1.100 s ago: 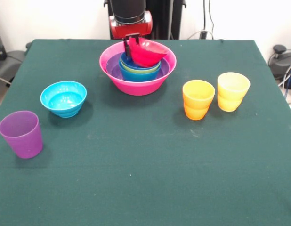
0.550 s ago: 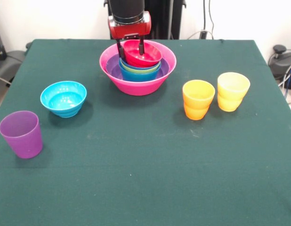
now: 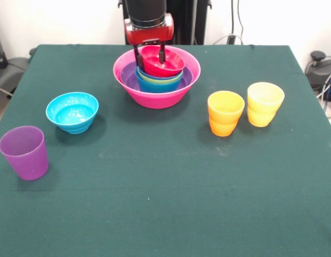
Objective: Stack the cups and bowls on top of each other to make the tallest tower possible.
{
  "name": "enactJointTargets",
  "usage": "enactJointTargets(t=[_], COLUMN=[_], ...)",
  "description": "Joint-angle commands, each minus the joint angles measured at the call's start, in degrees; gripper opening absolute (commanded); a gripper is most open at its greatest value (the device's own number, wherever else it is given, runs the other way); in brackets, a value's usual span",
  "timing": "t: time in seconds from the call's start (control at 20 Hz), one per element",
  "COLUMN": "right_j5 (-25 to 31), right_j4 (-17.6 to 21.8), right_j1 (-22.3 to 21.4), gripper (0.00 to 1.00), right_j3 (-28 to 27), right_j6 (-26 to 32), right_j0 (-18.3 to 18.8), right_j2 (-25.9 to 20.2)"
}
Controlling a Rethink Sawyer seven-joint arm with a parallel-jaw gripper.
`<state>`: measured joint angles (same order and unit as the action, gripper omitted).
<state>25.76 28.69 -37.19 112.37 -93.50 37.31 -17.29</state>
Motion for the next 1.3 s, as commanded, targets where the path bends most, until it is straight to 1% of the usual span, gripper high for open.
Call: enactJointTargets(t=[0.05,0.4,0.6,0.7,0.8,0.95,1.3], right_j5=[-2.2,4.4,7.1,8.0,7.7,6.2,3.9], right_j4=[0.4,-4.2,-6.5,-7.2,-7.0,-6.1,-4.5], right_j1=[-3.2,-11.1,-15.4,-16.8,-16.5,-14.8,-12.4], gripper=[1.0,1.0,1.0,1.0,1.0,1.0,1.0], right_j3=[-1.3,2.4,4.4,4.7,4.8,4.4,3.9], right_j6=[-3.9,-0.1,2.0,2.9,2.9,2.3,1.2], right_j0=[-1.1,2.7,4.7,5.2,5.4,5.4,4.8], right_j2=[-1.4,-5.2,-6.7,-7.2,-7.3,-7.0,-6.3])
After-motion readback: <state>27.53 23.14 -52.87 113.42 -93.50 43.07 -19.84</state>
